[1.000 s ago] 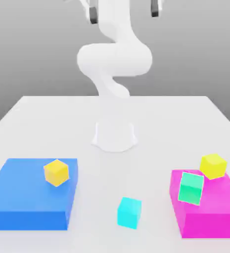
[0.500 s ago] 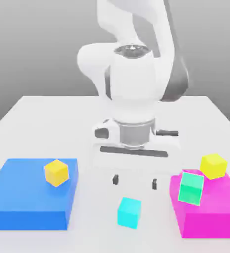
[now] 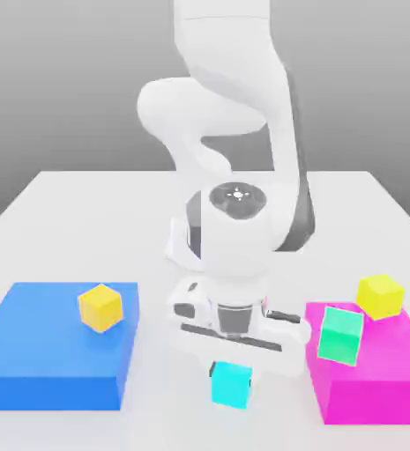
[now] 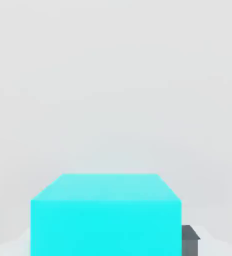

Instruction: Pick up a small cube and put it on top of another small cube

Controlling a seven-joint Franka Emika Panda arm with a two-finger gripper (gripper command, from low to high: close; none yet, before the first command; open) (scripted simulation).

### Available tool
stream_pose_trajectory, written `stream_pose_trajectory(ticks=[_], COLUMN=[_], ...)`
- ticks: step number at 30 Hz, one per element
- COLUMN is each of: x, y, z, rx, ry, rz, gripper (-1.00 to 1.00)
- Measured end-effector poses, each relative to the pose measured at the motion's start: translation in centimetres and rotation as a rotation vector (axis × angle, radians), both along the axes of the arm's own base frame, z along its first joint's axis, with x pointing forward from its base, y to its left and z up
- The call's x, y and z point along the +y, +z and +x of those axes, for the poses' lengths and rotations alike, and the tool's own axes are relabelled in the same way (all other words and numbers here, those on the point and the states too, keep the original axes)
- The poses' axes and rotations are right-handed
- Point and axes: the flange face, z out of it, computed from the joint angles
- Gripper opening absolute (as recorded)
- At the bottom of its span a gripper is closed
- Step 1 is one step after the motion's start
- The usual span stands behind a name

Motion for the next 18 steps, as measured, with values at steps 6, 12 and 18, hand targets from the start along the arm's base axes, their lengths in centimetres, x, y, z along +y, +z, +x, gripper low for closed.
stream_pose_trajectory(ticks=[6,12,18], x=[0.1,6.6,12.4], y=[5.3,10.6,16.8], z=[0.5,2.5,1.9], rx=[0.006,0.021,0.014], ry=[0.014,0.356,0.705], rz=[0.001,0.040,0.040], gripper=[-1.00,-1.00,-1.00])
